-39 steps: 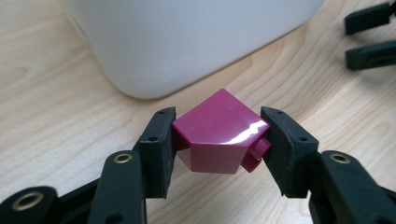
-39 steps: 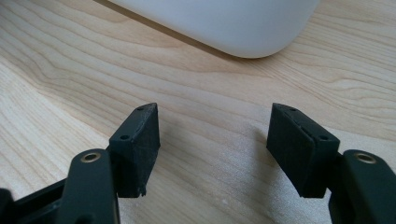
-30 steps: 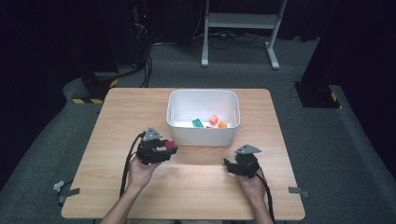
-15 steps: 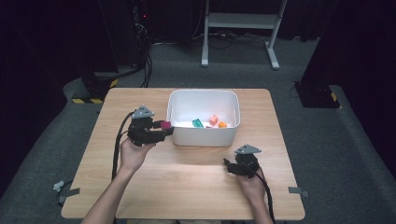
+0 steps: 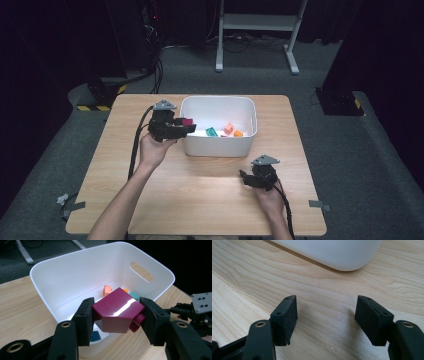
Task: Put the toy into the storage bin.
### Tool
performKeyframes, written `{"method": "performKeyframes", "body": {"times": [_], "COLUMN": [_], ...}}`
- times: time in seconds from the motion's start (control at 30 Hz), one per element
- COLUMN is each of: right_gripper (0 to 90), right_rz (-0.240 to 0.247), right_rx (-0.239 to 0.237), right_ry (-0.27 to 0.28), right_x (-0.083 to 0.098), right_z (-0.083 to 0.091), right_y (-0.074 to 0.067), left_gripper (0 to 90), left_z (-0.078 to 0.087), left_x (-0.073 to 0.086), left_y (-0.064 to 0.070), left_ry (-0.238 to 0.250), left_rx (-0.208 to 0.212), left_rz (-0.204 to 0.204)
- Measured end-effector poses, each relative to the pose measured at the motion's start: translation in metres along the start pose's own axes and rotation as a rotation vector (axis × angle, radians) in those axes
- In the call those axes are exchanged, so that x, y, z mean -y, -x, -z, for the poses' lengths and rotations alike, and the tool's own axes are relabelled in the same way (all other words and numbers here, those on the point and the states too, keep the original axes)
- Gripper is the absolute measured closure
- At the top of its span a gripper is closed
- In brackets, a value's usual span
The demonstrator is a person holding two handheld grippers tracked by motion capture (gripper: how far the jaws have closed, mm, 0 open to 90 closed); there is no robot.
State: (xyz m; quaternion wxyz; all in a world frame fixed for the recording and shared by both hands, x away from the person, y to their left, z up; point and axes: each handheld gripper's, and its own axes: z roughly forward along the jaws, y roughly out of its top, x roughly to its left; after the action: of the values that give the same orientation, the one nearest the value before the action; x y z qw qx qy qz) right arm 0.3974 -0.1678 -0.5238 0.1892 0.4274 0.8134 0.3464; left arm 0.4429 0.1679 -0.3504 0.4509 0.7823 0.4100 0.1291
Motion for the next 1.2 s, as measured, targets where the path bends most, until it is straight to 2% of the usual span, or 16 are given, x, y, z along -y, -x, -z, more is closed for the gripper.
{"method": "performKeyframes", "body": {"times": [0.27,0.5,0.6,0.8,1.0,1.2], "right_gripper": [34.3,34.3,34.3,34.2,34.2,34.2], "right_rz": [0.000,0.000,0.000,0.000,0.000,0.000], "right_rx": [0.000,0.000,0.000,0.000,0.000,0.000], "right_ry": [0.000,0.000,0.000,0.000,0.000,0.000], "right_x": [0.000,0.000,0.000,0.000,0.000,0.000], "right_z": [0.000,0.000,0.000,0.000,0.000,0.000], "right_y": [0.000,0.000,0.000,0.000,0.000,0.000], "left_gripper": [47.9,46.7,38.3,33.4,31.8,31.2], "left_z": [-0.018,-0.033,-0.035,-0.030,-0.020,-0.009], "left_x": [-0.011,-0.013,-0.012,-0.010,-0.004,0.003], "left_y": [-0.002,-0.007,-0.007,-0.009,-0.006,-0.007], "left_ry": [-0.016,-0.029,-0.024,0.002,0.002,0.030], "left_rx": [0.002,-0.022,-0.042,-0.057,-0.079,-0.073], "left_rz": [0.012,0.023,0.020,0.018,-0.016,-0.006]}}
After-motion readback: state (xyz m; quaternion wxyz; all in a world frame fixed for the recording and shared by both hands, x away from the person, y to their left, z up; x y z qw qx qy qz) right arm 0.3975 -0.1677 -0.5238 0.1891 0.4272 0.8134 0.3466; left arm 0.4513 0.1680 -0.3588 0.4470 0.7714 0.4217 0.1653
